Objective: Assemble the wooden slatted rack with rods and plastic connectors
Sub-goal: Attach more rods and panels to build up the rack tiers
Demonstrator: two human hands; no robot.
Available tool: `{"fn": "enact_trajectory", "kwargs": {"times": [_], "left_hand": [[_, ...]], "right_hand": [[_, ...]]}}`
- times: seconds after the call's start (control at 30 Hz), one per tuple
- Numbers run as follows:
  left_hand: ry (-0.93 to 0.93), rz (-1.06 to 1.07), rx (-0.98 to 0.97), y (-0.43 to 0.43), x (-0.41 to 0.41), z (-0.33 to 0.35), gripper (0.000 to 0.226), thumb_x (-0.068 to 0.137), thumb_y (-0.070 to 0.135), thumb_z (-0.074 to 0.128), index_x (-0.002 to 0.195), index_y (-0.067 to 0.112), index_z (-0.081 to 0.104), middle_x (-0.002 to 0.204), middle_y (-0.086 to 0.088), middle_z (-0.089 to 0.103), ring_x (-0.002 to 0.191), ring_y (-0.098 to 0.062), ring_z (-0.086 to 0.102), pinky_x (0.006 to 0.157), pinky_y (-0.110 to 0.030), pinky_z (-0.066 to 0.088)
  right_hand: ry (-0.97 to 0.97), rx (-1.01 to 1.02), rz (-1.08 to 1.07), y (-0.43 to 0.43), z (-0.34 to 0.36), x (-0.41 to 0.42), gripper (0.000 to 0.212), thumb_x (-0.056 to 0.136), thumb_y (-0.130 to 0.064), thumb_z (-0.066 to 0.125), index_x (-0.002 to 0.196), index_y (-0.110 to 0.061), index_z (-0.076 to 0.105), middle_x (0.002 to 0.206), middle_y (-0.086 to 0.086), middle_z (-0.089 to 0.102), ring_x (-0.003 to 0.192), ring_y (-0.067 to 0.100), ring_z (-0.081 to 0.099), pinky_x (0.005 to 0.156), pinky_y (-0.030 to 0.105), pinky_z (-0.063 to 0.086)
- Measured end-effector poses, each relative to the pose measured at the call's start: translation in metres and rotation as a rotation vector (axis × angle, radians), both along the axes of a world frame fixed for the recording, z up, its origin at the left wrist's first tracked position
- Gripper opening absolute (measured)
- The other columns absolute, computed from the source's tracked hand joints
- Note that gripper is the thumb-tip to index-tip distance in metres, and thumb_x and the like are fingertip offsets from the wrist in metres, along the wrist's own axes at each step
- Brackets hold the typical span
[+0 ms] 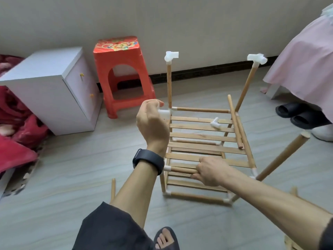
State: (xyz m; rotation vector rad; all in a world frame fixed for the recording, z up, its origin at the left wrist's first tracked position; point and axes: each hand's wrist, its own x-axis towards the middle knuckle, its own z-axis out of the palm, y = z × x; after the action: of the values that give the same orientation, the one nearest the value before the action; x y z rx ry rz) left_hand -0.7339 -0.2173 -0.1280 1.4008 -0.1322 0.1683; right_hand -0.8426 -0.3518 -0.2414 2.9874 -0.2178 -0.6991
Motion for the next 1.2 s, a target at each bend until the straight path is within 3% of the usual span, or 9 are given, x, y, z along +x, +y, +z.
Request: {"fn": "enact_trajectory", "kwargs": {"times": [0.1, 0.17, 0.27, 0.37, 0.63, 0.8, 0.97, 1.1, 1.2], "left_hand": [[-0.027, -0.053, 0.03, 0.004, 0.016, -0.004, 0.03, 0.082, 0.033, 0.043, 0.06, 0.028, 0.064, 0.063, 0.006, 0.058, 0.071, -0.033, 0.054, 0.065, -0.051, 0.038], [-0.062, -0.055, 0.045, 0.005, 0.019, -0.004, 0.032, 0.084, 0.031, 0.042, 0.062, 0.03, 0.065, 0.064, 0.007, 0.059, 0.072, -0.039, 0.056, 0.063, -0.056, 0.04], [-0.073, -0.05, 0.043, 0.004, 0.018, -0.004, 0.031, 0.086, 0.029, 0.041, 0.064, 0.029, 0.063, 0.065, 0.007, 0.059, 0.076, -0.045, 0.058, 0.062, -0.062, 0.043], [-0.071, -0.069, 0.037, 0.006, 0.017, -0.003, 0.029, 0.087, 0.029, 0.04, 0.067, 0.026, 0.062, 0.065, 0.008, 0.057, 0.07, -0.041, 0.054, 0.059, -0.056, 0.041], [-0.074, -0.083, 0.066, 0.005, 0.013, -0.003, 0.03, 0.087, 0.03, 0.04, 0.067, 0.027, 0.062, 0.066, 0.01, 0.058, 0.067, -0.029, 0.052, 0.059, -0.052, 0.039], [-0.074, -0.121, 0.052, 0.009, 0.005, 0.002, 0.028, 0.087, 0.028, 0.039, 0.073, 0.017, 0.061, 0.06, 0.013, 0.054, 0.052, -0.014, 0.046, 0.046, -0.027, 0.032], [-0.065, -0.137, 0.186, 0.02, -0.003, 0.013, 0.032, 0.091, 0.033, 0.037, 0.082, 0.019, 0.065, 0.06, 0.007, 0.059, 0.052, -0.021, 0.055, 0.048, -0.034, 0.044], [-0.233, 0.057, 0.602, 0.029, -0.003, 0.028, 0.029, 0.092, 0.034, 0.042, 0.109, 0.025, 0.063, 0.11, 0.002, 0.06, 0.105, -0.022, 0.055, 0.094, -0.048, 0.048], [-0.519, -0.015, 0.661, 0.015, -0.026, 0.052, 0.027, 0.092, 0.032, 0.051, 0.118, 0.027, 0.057, 0.112, 0.007, 0.058, 0.106, -0.016, 0.053, 0.088, -0.04, 0.051]], "right_hand": [[0.122, 0.17, -0.154, -0.015, 0.015, 0.026, 0.068, 0.091, -0.077, 0.043, 0.094, -0.017, 0.075, 0.089, 0.0, 0.071, 0.088, 0.023, 0.069, 0.075, 0.033, 0.055], [-0.137, 0.334, -0.343, -0.036, 0.018, 0.05, 0.061, 0.09, -0.076, 0.045, 0.084, -0.02, 0.071, 0.084, -0.001, 0.073, 0.08, 0.022, 0.07, 0.075, 0.036, 0.057], [-0.649, 0.194, -0.627, -0.068, 0.002, 0.085, 0.033, 0.099, -0.044, 0.047, 0.124, -0.027, 0.06, 0.137, 0.01, 0.048, 0.118, 0.034, 0.051, 0.097, 0.046, 0.047], [-0.477, 0.183, -0.833, -0.089, -0.018, 0.101, 0.058, 0.1, -0.024, 0.045, 0.153, -0.041, 0.03, 0.163, 0.015, 0.004, 0.139, 0.043, 0.027, 0.113, 0.053, 0.03], [-0.598, 0.111, -0.777, -0.109, -0.031, 0.098, 0.035, 0.099, -0.007, 0.044, 0.133, -0.013, 0.049, 0.132, 0.023, 0.04, 0.123, 0.041, 0.039, 0.095, 0.048, 0.042], [-0.746, 0.472, -0.791, -0.081, 0.027, 0.09, 0.036, 0.108, -0.032, 0.028, 0.128, -0.014, 0.052, 0.121, 0.022, 0.059, 0.112, 0.041, 0.053, 0.087, 0.041, 0.039], [-0.763, 1.198, -0.763, -0.037, 0.118, 0.055, 0.03, 0.11, -0.032, 0.034, 0.118, -0.015, 0.056, 0.104, 0.014, 0.071, 0.079, 0.02, 0.062, 0.075, 0.036, 0.056], [-0.792, 1.46, -0.615, -0.022, 0.182, -0.008, 0.022, 0.109, -0.029, 0.042, 0.113, -0.016, 0.06, 0.081, 0.005, 0.073, 0.063, 0.012, 0.057, 0.064, 0.029, 0.052], [-0.856, 1.51, -0.564, -0.025, 0.207, -0.056, 0.028, 0.1, -0.035, 0.058, 0.116, -0.013, 0.061, 0.081, 0.004, 0.074, 0.062, 0.011, 0.058, 0.064, 0.026, 0.053]]}}
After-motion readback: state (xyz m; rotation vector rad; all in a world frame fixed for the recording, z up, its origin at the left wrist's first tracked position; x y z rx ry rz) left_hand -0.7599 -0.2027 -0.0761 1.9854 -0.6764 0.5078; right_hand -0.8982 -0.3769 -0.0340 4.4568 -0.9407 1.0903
